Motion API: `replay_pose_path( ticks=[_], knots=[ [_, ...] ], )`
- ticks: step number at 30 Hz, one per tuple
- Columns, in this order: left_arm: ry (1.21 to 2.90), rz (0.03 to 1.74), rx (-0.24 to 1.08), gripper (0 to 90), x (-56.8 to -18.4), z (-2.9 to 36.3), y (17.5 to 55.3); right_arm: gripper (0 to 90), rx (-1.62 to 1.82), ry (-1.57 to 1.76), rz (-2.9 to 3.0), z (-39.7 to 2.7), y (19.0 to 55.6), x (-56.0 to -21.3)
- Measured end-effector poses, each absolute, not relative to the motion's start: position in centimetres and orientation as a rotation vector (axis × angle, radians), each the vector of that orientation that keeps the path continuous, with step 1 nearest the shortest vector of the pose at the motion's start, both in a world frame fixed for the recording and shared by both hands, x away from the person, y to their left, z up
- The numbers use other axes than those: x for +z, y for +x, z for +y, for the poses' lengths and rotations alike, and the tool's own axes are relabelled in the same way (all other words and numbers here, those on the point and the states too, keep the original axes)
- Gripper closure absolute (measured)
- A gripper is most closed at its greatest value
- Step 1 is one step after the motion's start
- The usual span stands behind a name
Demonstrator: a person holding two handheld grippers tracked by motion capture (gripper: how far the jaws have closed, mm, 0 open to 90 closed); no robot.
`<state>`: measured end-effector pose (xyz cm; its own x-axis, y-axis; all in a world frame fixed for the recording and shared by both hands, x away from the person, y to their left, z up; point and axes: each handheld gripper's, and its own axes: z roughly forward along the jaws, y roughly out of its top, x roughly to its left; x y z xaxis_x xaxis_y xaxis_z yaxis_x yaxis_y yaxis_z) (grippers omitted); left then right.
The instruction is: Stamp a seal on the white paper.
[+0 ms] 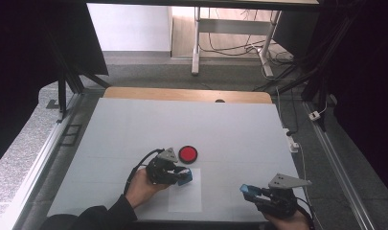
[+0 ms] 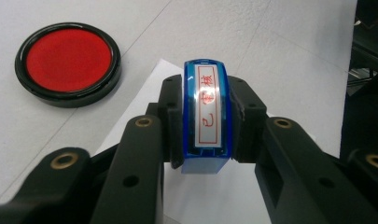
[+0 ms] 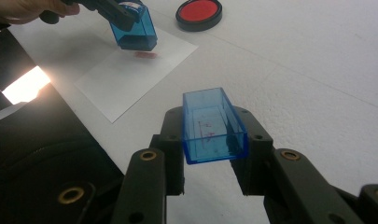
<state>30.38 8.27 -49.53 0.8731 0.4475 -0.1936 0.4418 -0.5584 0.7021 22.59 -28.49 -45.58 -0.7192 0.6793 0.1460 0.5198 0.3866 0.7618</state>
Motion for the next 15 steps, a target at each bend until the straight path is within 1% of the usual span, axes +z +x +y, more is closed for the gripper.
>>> replay_pose_path(
  ticks=[15],
  knots=[
    [2.203, 0.567, 0.008, 69.8, -47.4, 9.2, 30.1, 67.7, 1.237, 1.071, 2.458, -28.4, 22.6, -45.6]
  ],
)
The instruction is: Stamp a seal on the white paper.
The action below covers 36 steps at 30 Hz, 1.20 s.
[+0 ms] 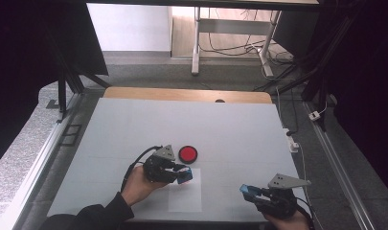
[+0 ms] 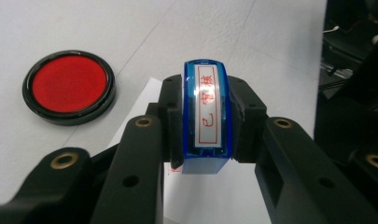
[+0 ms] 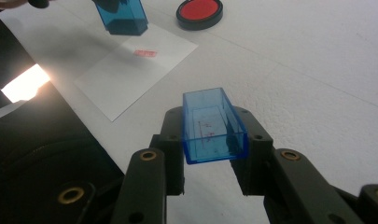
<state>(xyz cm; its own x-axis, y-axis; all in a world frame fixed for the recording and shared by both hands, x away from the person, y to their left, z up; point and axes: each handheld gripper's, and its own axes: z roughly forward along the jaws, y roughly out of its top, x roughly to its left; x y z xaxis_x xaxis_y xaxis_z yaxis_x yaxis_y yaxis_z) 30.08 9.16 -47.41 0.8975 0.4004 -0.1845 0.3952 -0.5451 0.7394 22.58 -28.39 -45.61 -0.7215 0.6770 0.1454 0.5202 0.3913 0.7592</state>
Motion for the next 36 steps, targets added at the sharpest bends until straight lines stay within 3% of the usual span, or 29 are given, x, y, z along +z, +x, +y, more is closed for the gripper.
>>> replay_pose_path(
  ticks=[36],
  knots=[
    [2.036, 0.45, -0.026, 69.8, -43.5, 11.8, 29.0, 67.8, 1.234, 1.077, 2.454, -28.5, 22.6, -45.6]
  ],
)
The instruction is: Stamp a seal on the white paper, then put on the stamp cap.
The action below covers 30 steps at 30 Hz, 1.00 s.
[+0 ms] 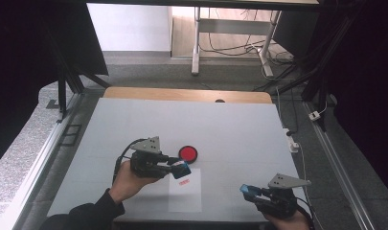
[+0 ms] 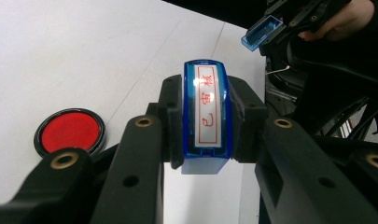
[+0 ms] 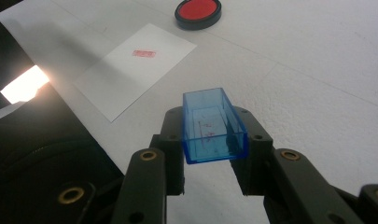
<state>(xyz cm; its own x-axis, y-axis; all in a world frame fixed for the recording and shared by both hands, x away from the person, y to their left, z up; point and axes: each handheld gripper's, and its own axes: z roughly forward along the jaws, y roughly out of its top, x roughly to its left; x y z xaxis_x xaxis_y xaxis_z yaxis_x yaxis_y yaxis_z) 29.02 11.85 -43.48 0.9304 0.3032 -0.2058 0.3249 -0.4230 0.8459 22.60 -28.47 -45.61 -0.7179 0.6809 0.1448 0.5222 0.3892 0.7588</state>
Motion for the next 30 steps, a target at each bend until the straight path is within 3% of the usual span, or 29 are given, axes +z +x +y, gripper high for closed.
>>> replay_pose_path(
  ticks=[30],
  knots=[
    [2.019, 0.398, -0.037, 69.8, -43.2, 12.4, 29.0, 67.8, 1.377, 0.909, 2.528, -25.8, 23.3, -44.4]
  ],
)
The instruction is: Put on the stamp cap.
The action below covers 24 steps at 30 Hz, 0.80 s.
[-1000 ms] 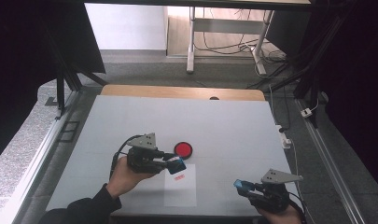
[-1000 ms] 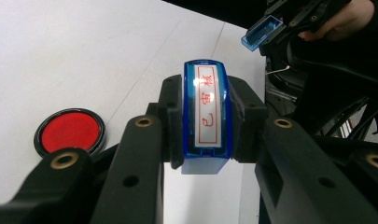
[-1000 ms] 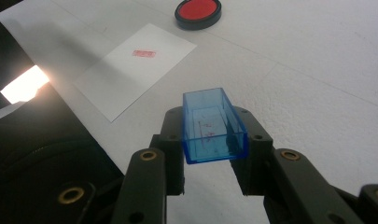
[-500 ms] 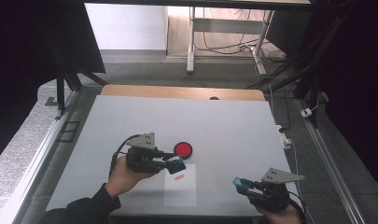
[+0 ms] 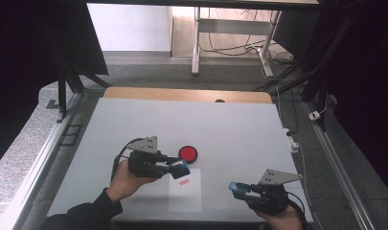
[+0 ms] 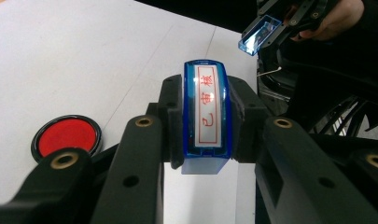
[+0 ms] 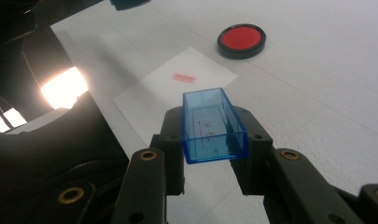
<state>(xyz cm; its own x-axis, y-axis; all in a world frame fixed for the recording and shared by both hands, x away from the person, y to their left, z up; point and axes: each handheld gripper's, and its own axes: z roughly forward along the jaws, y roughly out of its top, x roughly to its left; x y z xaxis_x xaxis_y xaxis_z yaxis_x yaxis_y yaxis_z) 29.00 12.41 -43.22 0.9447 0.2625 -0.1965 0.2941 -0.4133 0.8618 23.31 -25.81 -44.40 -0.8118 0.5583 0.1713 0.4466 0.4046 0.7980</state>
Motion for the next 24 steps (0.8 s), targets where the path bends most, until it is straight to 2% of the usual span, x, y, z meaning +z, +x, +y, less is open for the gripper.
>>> replay_pose_path(
  ticks=[24],
  knots=[
    [2.042, 0.303, -0.031, 69.9, -43.1, 12.5, 28.8, 67.9, 1.428, 0.689, 2.668, -21.2, 25.4, -44.9]
  ],
)
